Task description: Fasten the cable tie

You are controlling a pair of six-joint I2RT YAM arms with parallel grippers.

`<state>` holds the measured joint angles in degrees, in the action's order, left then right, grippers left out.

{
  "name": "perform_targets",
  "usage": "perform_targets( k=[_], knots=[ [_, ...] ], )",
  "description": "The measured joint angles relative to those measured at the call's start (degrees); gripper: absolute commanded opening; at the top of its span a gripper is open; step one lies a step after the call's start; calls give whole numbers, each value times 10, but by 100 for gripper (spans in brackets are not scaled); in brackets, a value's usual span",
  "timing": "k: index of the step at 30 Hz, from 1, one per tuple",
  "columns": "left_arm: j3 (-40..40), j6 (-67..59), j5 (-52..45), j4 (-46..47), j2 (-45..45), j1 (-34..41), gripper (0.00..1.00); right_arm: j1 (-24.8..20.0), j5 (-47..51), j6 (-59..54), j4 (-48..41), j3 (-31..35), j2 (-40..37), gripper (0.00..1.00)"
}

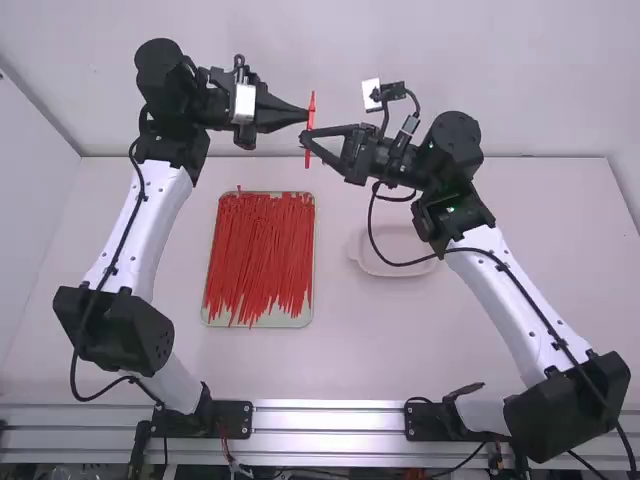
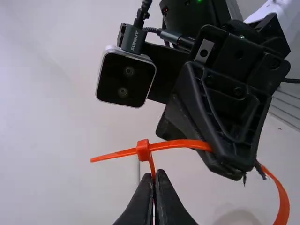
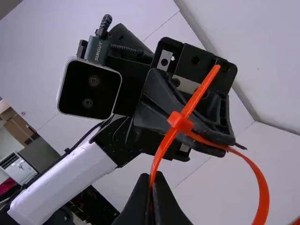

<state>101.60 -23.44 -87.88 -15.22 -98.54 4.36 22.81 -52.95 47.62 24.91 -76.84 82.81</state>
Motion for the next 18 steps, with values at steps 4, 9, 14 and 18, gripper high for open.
perform_targets(
  k=[4,9,14,18],
  knots=[
    [0,0,0,1,0,0,2,0,4,0,0,0,0,0],
    [0,0,3,2,0,3,2,0,8,0,6,0,0,0],
    [0,-1,9,2,0,12,2,0,8,0,10,0,0,0],
    [0,-5,11,0,0,13,2,0,7,-2,11,1,0,0]
  ],
)
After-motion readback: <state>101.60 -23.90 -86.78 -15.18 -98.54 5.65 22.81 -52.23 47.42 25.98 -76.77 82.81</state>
